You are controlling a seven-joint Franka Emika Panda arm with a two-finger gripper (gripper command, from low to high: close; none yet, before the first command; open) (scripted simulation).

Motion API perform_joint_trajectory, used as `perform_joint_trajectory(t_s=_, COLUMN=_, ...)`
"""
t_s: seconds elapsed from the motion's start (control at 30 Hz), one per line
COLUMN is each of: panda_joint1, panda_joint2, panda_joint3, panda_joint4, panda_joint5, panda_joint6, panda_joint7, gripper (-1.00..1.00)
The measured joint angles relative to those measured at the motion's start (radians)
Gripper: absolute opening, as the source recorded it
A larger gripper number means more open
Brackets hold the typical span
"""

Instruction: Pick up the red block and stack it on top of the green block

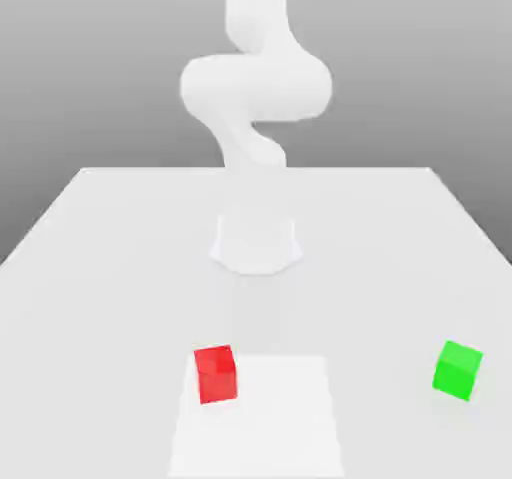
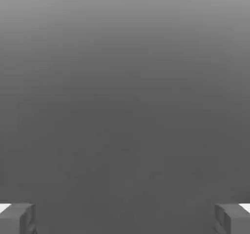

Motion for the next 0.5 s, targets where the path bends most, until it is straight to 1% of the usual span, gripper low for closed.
perform_joint_trajectory(t_s=0.27, panda_joint1=-0.186, panda_joint2=0.257, panda_joint3=0.143, panda_joint4=-0.166, panda_joint5=-0.054, panda_joint6=0.157, panda_joint7=0.412, gripper=0.00)
perform_joint_trajectory(t_s=0.5, panda_joint1=-0.303, panda_joint2=0.477, panda_joint3=0.203, panda_joint4=-0.308, panda_joint5=-0.082, panda_joint6=0.291, panda_joint7=0.750, gripper=0.00)
